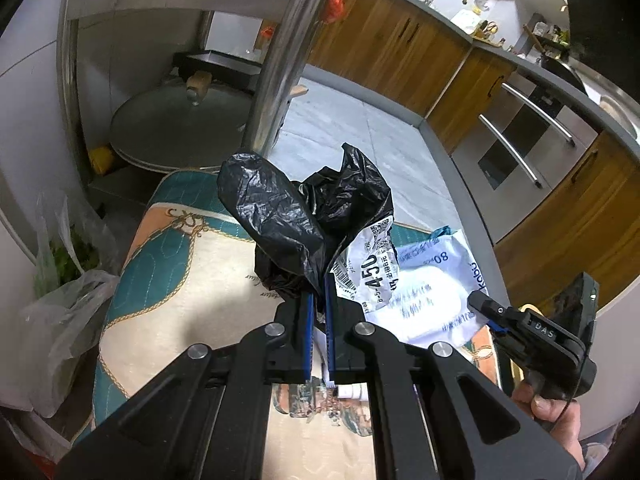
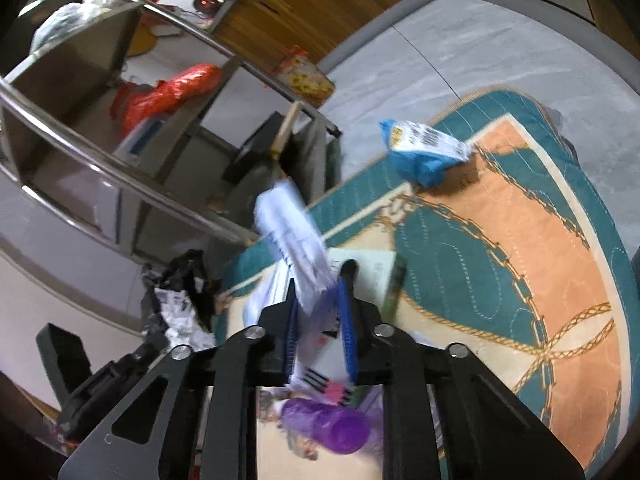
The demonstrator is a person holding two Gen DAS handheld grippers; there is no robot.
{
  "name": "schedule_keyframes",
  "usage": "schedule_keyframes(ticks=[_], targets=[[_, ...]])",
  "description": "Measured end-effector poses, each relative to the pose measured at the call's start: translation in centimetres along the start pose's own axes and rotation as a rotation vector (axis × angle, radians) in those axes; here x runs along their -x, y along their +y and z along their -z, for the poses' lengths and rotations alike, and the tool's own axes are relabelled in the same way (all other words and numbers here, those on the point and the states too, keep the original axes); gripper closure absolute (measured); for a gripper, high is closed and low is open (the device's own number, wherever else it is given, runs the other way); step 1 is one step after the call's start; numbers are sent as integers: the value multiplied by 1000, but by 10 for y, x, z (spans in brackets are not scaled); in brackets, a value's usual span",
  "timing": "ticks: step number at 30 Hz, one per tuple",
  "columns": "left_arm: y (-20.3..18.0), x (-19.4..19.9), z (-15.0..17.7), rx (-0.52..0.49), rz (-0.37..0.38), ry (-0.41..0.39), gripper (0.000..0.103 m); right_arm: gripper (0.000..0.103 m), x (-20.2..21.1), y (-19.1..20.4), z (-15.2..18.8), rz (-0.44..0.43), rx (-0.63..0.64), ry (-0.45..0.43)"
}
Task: Collect trash
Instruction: 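Carry the black bag and wet-wipe pack over the bin with both grippers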
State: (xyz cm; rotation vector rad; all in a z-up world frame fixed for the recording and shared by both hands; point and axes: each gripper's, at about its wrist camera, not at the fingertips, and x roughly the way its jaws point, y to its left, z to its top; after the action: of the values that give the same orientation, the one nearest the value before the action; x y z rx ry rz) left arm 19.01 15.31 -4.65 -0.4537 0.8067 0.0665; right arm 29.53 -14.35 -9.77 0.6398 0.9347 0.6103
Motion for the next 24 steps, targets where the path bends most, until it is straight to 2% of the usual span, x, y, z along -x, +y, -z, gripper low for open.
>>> schedule_keyframes(ticks=[12,24], targets=[[-12,29,-4,-16,33,-73,99,90,58,39,-9,-39,64,-150],[-51,41,0,-74,91,-91,99,90,131,48,1,10,145,-247]])
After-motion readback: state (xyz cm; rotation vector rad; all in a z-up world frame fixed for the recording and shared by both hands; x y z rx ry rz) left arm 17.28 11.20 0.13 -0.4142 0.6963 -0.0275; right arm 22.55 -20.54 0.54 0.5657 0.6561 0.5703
